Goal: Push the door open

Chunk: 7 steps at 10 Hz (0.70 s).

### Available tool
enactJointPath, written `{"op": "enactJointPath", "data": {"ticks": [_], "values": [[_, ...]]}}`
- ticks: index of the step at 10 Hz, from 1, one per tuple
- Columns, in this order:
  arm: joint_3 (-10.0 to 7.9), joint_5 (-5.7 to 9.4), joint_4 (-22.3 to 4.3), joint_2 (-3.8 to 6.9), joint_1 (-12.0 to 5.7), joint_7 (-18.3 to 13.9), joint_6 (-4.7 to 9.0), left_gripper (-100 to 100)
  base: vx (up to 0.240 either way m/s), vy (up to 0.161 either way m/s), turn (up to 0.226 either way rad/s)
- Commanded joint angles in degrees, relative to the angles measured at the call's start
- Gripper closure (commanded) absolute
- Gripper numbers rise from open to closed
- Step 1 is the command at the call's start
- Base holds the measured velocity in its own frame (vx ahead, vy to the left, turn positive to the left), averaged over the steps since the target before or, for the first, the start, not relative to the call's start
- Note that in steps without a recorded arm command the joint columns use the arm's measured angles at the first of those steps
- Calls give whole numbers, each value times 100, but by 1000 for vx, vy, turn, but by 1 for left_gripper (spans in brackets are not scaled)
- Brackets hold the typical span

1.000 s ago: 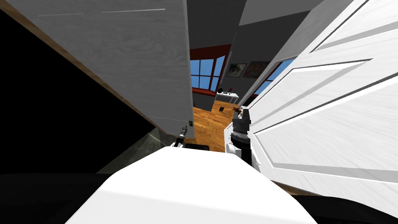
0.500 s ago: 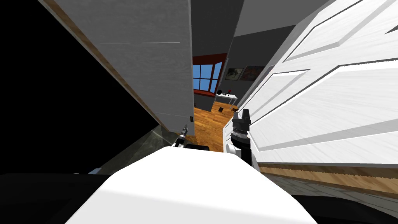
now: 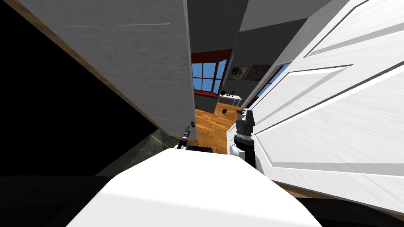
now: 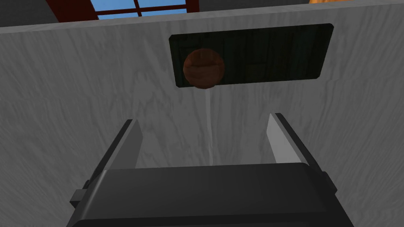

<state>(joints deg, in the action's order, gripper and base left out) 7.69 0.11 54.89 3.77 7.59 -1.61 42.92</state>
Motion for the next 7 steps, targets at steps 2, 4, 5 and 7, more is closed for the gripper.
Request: {"op": "enactJointPath", "data": {"ticks": [2,4,5,7], "values": [[-42,13,-72,-32,-46,24,50,-100,211,-49,-27],[-72,22,-123,-79,-81,40,84,-100,198,-35,-22],[-65,20,-120,-65,-76,34,79,-100,75,-18,16],[-65,20,-120,-65,-76,34,79,100,-22,4,-12]]}}
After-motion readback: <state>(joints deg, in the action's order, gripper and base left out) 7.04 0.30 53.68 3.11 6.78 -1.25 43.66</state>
